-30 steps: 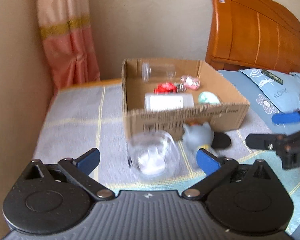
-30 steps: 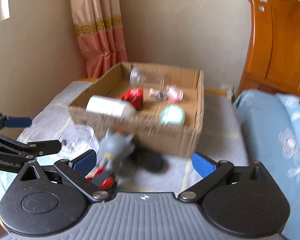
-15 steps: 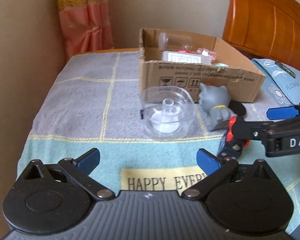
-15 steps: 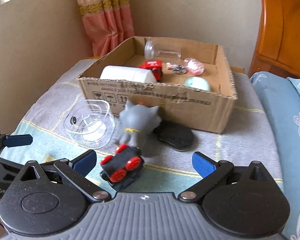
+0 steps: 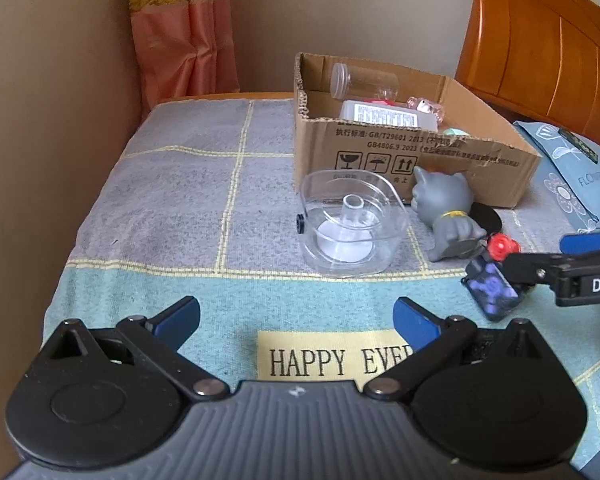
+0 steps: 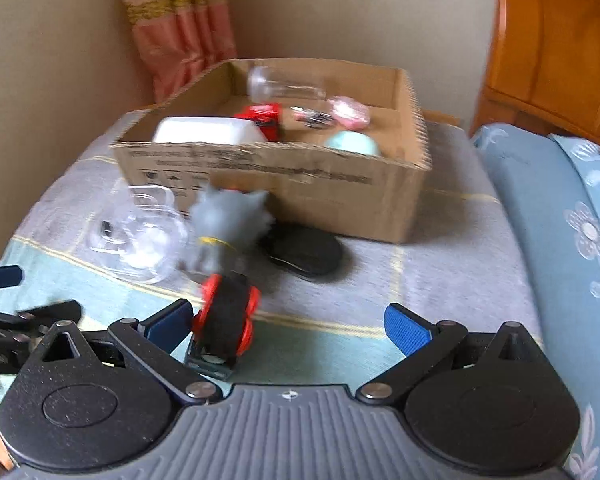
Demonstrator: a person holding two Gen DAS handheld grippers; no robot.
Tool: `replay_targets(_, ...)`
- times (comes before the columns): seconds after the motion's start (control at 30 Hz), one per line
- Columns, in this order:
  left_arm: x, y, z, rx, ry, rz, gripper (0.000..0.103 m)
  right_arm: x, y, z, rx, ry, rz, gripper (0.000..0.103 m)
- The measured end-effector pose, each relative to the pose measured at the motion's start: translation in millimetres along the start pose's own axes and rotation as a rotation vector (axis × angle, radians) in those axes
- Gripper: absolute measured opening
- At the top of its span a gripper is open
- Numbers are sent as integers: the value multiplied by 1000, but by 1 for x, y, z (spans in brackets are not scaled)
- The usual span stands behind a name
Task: Organize rigid objects
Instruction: 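Withdraw both grippers from the box back over the remaining objects, then grasp the clear square container with left gripper while right grasps the black red-wheeled toy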
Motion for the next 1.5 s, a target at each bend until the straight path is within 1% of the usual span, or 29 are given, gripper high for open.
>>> replay_targets(0.1,1,0,2,-8,-5,6,102,-4,3,16,-4,-26,-5,103)
replay_targets(0.2,2,1,3,-17,-11,10,102,-8,7,21,29,-32,4,103)
replay_targets(0.3,2,1,6,-25,-14,12,102,-12,5,13,73,4,2,103)
replay_targets(0.37,1,1,7,-24,-19,15,102,-16,-2,5,84,46,-4,103)
replay_targets(0.5,0,2,6,-20,-20,15,102,-25,-22,-9,51,116,-24,103)
replay_targets(0.6,0,0,6,-18,-24,15,102,-27,-28,-10,22,142,-9,103)
replay_targets(0.83,6,-13,7,-25,-36,-1,102,-20,-27,17,-23,87,15,103)
replay_targets(1.0,19,-30,11,-42,-32,-3,102,-24,-25,21,-16,90,40,103)
replay_targets(1.07,23,-36,15,-48,-44,-1,102,-24,-26,21,-13,90,46,103)
replay_targets(1.4,41,-63,28,-47,-89,12,102,-25,-28,23,0,100,60,103)
replay_targets(1.5,46,-71,29,-27,-92,16,102,-25,-28,23,-1,98,60,103)
Point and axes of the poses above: each gripper's, at about its wrist camera, not at the fingertips, and y roughly against the way its jaws point, z to its right, x to its top, the point moved 3 cm from there along -y, roughly the way its jaws point, and after that the axes turned 12 degrees about -y, right-handed, at the moved point
